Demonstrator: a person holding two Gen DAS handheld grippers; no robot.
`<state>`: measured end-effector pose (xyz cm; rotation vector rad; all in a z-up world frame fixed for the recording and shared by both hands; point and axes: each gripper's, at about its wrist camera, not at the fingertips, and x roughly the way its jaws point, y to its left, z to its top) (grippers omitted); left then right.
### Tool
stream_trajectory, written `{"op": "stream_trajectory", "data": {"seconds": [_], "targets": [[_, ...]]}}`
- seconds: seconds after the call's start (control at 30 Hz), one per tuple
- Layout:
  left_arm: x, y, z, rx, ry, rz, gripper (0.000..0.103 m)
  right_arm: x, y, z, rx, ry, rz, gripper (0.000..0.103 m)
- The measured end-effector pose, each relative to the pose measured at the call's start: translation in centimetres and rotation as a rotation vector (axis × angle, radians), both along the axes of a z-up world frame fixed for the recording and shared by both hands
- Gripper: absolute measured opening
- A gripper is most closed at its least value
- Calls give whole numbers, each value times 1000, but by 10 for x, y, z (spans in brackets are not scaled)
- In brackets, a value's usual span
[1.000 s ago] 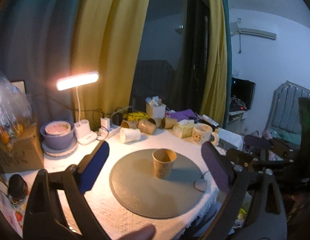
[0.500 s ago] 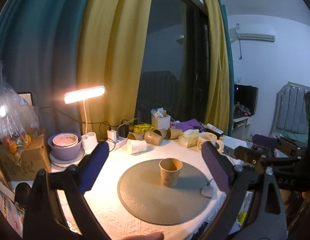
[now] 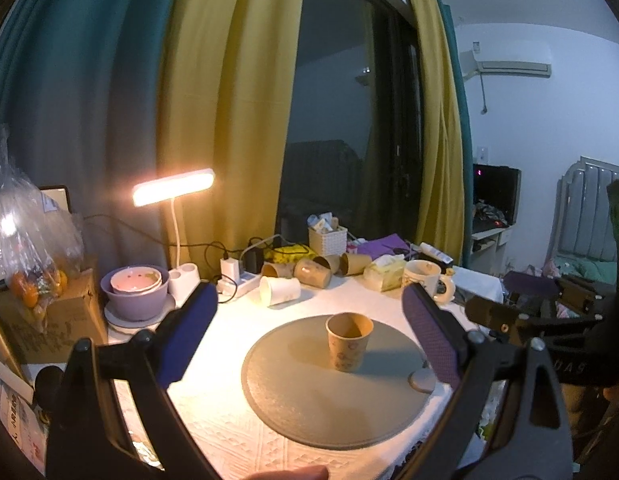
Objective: Flip cup upright
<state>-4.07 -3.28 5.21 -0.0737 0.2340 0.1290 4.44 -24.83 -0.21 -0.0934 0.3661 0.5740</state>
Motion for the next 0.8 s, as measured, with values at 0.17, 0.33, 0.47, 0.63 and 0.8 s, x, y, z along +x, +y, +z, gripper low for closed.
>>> {"op": "stream_trajectory", "data": {"seconds": [0.17,0.33,0.47,0.63,0.8], "targets": [[2,0,-1,-14,12,-12,94,-1,0,-1,0,0,-2,75],[2,-2,-2,-15,13,-11,94,0,-1,-1,4,0,-3,75],[2,-2,-2,-16,13,-11,94,0,-2,-1,3,2,-2,75],[2,-2,-2,-17,14,-11,94,0,-2,-2,3,3,-3,75],[2,-2,-2,-16,13,-10,94,0,-2,-1,2,4,-4,75]]}}
